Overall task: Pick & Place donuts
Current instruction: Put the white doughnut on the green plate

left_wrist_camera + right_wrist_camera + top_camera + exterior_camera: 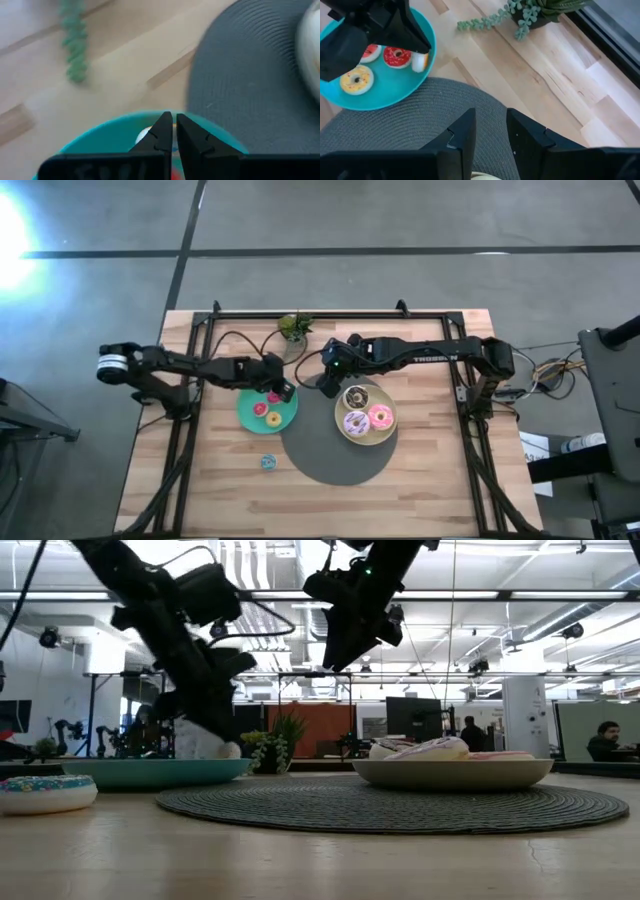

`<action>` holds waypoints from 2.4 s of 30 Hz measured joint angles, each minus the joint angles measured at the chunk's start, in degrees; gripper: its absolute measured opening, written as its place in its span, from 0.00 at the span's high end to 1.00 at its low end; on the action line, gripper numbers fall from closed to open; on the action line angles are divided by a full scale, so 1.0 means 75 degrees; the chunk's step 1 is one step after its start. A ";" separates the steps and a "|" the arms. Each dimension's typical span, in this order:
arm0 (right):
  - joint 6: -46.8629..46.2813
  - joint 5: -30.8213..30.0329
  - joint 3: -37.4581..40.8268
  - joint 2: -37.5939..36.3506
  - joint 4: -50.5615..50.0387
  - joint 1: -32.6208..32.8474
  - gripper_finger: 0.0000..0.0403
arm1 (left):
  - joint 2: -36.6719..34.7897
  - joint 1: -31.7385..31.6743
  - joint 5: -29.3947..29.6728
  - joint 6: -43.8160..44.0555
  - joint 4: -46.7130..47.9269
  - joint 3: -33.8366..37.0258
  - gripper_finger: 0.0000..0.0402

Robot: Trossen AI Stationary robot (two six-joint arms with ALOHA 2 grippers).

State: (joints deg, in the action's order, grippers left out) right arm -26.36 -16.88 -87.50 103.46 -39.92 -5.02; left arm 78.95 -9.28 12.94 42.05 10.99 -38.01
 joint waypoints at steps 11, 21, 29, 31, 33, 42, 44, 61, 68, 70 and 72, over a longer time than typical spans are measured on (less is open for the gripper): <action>0.0054 0.0000 0.0006 0.0000 -0.0027 0.0003 0.76 | 0.0181 0.0255 -0.0373 -0.0200 0.0121 -0.0369 1.00; 0.0028 0.0006 0.0012 0.0000 -0.0027 0.0038 0.76 | -0.0458 0.0464 0.1030 -0.0154 0.0589 -0.0368 1.00; 0.0002 0.0006 0.0012 0.0000 0.0003 0.0038 0.76 | -0.0255 0.0446 0.1188 -0.0138 0.0444 -0.0106 1.00; -0.0012 0.0006 0.0012 0.0000 0.0003 0.0038 0.76 | -0.0137 0.0446 0.1104 -0.0098 0.0162 0.0015 1.00; -0.0039 0.0006 0.0012 0.0000 0.0003 0.0038 0.76 | -0.0043 0.0437 0.0917 -0.0021 -0.0153 0.0082 1.00; -0.0091 0.0012 0.0012 0.0003 0.0000 0.0041 0.77 | 0.0100 0.0442 0.0288 -0.0144 -0.0557 0.0116 1.00; -0.0092 0.0012 0.0013 0.0003 0.0000 0.0041 0.77 | 0.0120 0.0454 0.0090 -0.0144 -0.0709 0.0116 1.00; -0.0091 0.0023 0.0012 0.0006 -0.0017 0.0047 0.76 | 0.0097 0.1055 -0.0671 -0.0149 -0.0493 0.0116 1.00; -0.0091 0.0026 0.0012 0.0006 -0.0017 0.0047 0.76 | 0.0102 0.1134 -0.0273 -0.0123 0.0030 0.0116 1.00; -0.0091 0.0026 0.0014 0.0006 -0.0020 0.0047 0.77 | 0.0081 0.1131 0.0088 -0.0104 0.0200 0.0116 1.00; -0.0091 0.0026 0.0013 0.0006 -0.0031 0.0047 0.77 | 0.0076 0.1129 0.0166 -0.0024 0.0378 0.0116 1.00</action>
State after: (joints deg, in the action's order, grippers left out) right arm -27.05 -16.69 -87.41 103.50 -40.15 -4.67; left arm 79.53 -0.82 14.19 41.88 13.82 -37.15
